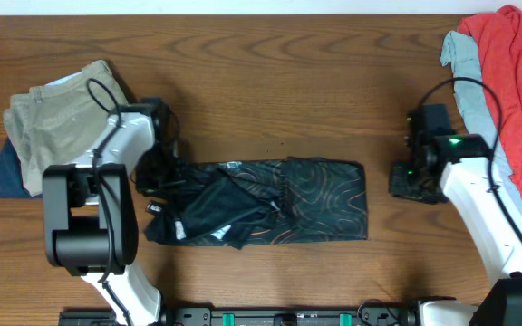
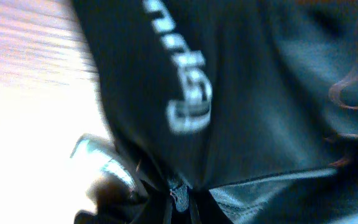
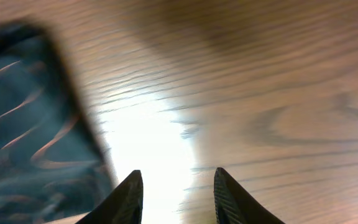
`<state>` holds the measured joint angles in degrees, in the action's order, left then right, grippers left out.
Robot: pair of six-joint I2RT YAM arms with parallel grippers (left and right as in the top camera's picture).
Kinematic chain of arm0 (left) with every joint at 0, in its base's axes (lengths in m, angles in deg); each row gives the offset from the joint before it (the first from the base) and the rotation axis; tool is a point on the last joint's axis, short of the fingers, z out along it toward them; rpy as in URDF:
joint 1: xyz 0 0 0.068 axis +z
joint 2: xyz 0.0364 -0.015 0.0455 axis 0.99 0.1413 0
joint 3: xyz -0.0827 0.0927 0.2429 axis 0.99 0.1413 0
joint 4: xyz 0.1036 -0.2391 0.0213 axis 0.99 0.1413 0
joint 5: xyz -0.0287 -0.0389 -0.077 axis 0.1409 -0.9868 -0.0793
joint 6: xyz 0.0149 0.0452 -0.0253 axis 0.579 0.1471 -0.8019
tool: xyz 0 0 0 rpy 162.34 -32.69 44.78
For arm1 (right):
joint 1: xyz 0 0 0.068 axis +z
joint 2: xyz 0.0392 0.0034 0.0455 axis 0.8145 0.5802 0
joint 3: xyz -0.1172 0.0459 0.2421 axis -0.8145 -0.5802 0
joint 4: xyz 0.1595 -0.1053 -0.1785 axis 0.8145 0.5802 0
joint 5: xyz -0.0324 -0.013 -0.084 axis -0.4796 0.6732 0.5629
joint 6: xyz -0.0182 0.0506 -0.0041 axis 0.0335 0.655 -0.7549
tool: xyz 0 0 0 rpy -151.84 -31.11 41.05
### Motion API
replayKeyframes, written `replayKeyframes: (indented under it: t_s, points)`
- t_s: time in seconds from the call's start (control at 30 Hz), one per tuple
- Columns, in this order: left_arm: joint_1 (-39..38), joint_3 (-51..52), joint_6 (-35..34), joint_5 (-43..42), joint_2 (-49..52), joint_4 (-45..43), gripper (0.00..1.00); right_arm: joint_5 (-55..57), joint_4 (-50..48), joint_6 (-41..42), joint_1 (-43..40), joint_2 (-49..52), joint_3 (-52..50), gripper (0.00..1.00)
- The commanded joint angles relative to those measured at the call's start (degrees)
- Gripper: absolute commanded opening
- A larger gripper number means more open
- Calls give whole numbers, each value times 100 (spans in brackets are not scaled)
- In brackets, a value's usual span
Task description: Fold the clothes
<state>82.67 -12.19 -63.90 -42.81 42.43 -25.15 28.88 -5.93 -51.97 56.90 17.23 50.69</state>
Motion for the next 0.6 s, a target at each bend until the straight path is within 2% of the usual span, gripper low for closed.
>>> replayKeyframes:
  t_s: [0.0,0.1,0.27,0.37,0.57]
  points:
    - [208,-601,-382,437,-498,317,8,149,-2,-129,-378,-87,-9,38]
    - [162,-911,-404,151,-848,647,8,17,-59,-133,-568,-87,-9,38]
    - [-330,-1016,-525,-879,-1473,695,9,-57,-98,-136,-573,-87,-9,38]
    - [-927,-1016,-833,-1163,-1709,632,8,-81,-83,-136,-573,-87,-9,38]
    - [-2485,-1016,-1781,-1163,-1633,151,9,-170,-79,-138,-573,-87,-9,38]
